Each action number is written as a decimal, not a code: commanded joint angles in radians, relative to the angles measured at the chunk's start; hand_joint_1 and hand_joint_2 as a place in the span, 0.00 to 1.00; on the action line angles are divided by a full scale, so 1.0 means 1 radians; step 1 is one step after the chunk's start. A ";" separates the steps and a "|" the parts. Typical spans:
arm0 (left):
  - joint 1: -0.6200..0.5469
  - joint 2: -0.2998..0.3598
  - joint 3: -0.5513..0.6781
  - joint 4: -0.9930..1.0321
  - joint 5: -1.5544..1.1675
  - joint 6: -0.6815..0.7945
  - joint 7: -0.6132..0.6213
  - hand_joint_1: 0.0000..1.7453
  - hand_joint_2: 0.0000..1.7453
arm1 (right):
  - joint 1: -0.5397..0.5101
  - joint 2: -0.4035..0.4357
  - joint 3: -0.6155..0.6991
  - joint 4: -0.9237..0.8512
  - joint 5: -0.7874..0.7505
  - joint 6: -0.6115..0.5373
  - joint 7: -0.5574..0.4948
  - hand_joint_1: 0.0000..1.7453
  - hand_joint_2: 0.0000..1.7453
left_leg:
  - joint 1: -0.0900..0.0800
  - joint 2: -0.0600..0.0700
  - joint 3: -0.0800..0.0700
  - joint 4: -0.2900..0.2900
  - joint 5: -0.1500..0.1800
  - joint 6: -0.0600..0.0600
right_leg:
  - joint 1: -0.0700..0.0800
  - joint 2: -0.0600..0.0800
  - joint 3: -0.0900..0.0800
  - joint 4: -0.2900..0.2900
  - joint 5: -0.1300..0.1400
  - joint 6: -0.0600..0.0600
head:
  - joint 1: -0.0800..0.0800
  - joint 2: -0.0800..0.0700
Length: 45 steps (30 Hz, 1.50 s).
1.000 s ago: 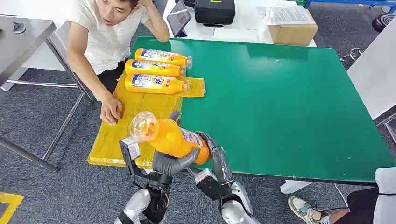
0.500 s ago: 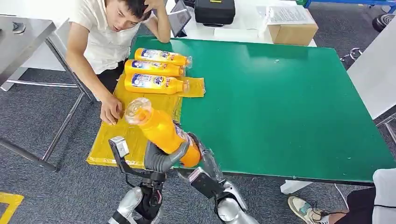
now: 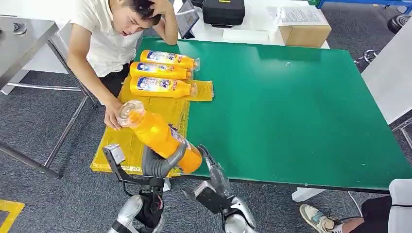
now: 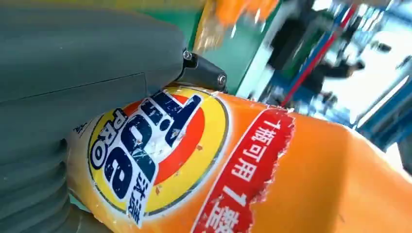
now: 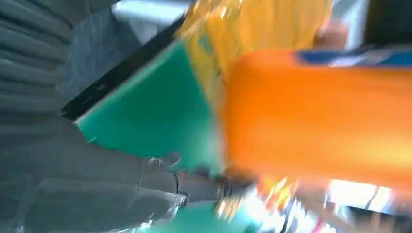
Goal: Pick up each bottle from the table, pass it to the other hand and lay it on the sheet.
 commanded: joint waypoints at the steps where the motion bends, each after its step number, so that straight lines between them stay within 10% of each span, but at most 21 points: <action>1: -0.138 0.123 0.118 0.214 -0.722 0.408 -0.085 1.00 1.00 | 0.179 0.117 -0.573 -0.367 0.079 -0.197 -0.099 0.00 0.00 | 0.000 -0.003 0.003 -0.001 0.000 -0.002 | 0.000 -0.003 0.003 0.001 -0.002 -0.002 | 0.001 0.000; 7: -0.227 0.089 0.254 0.403 -1.369 0.408 0.106 1.00 1.00 | 0.188 0.139 -0.738 -0.566 0.096 -0.197 -0.099 0.00 0.00 | 0.000 -0.006 0.002 0.000 0.001 -0.002 | 0.000 -0.005 0.003 0.000 -0.001 -0.002 | 0.001 0.000; 11: -0.293 0.132 0.131 0.515 -1.644 0.300 0.287 1.00 1.00 | 0.178 0.122 -0.745 -0.579 0.038 -0.197 -0.099 0.00 0.00 | -0.001 -0.005 0.002 -0.001 0.002 -0.002 | -0.002 -0.006 0.001 0.000 0.000 -0.002 | 0.001 0.000; 21: -0.415 0.135 0.078 0.713 -1.684 0.086 0.323 1.00 1.00 | 0.140 0.084 -0.666 -0.464 -0.020 -0.197 -0.099 0.00 0.00 | 0.000 -0.002 0.004 0.000 0.001 -0.002 | 0.000 -0.004 0.004 0.000 -0.001 -0.002 | 0.001 0.000; 23: -0.454 0.125 0.110 0.784 -1.634 0.021 0.305 0.81 1.00 | 0.127 0.064 -0.631 -0.418 -0.077 -0.197 -0.099 0.00 0.00 | 0.001 -0.002 0.002 0.000 0.002 -0.001 | 0.000 -0.003 0.002 0.000 0.000 -0.001 | 0.001 0.000; 26: -0.475 0.123 0.150 0.825 -1.564 -0.049 0.286 0.07 1.00 | 0.120 0.046 -0.608 -0.379 -0.130 -0.197 -0.099 0.00 0.00 | 0.001 -0.001 0.005 -0.001 0.001 -0.002 | 0.001 -0.001 0.005 -0.001 0.001 -0.002 | 0.001 0.000; 27: -0.477 0.124 0.153 0.831 -1.559 -0.054 0.287 0.00 1.00 | 0.117 0.044 -0.609 -0.374 -0.133 -0.197 -0.099 0.00 0.00 | 0.001 0.000 0.003 -0.001 0.002 -0.001 | 0.000 -0.001 0.003 -0.001 0.001 -0.002 | 0.001 0.000; 45: -0.487 0.128 0.253 0.921 -1.279 -0.399 0.224 0.00 1.00 | 0.073 0.012 -0.601 -0.302 -0.164 -0.197 -0.099 0.00 0.00 | 0.000 -0.001 0.012 -0.002 0.002 -0.003 | 0.000 0.000 0.012 -0.002 0.001 -0.003 | 0.001 0.000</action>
